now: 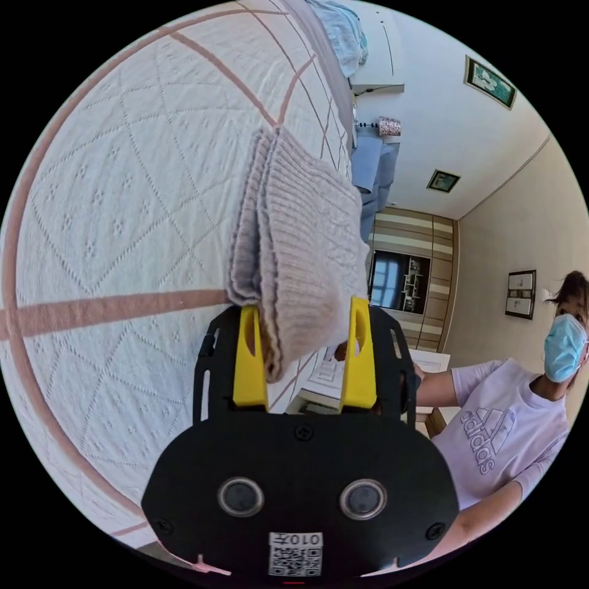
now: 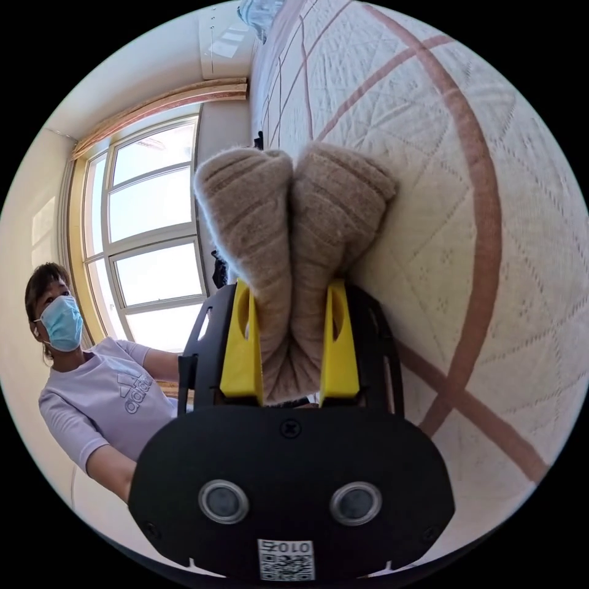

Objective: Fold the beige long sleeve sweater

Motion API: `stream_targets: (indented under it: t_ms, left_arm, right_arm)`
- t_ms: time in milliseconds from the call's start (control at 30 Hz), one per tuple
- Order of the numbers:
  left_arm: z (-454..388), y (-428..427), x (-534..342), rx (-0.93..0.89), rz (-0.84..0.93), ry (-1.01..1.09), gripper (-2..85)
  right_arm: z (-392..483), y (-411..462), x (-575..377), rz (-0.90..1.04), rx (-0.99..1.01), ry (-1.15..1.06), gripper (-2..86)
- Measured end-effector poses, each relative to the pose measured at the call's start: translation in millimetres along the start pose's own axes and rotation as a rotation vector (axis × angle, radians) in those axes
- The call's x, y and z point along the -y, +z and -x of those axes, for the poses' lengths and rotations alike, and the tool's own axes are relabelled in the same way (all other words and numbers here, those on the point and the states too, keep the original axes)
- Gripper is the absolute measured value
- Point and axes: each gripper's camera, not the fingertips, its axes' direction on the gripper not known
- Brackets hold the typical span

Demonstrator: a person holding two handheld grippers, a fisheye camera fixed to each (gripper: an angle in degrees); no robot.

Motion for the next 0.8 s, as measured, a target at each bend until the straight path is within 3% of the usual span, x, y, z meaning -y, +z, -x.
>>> stream_targets:
  t_ms: [100,400,567,800]
  left_arm:
    - [-3.9,-5.6,-10.9,0.114,-0.008,0.045,12.4]
    - [19.1,-43.2,-74.8,0.026,-0.160,0.110,9.1]
    - [-8.5,-74.7,-104.6,0.120,-0.158,0.178,9.1]
    - [-54.8,-153.4,-187.0,0.150,-0.240,0.207,9.2]
  right_arm:
    - [2.2,-1.5,-14.0,0.006,-0.020,0.021,11.2]
    - [31.2,-5.2,-81.8,-0.122,-0.029,0.027,9.4]
    - [101.9,0.4,-119.4,-0.076,-0.155,-0.032,9.2]
    - [195.4,19.7,-169.8,-0.020,-0.143,-0.109,9.4]
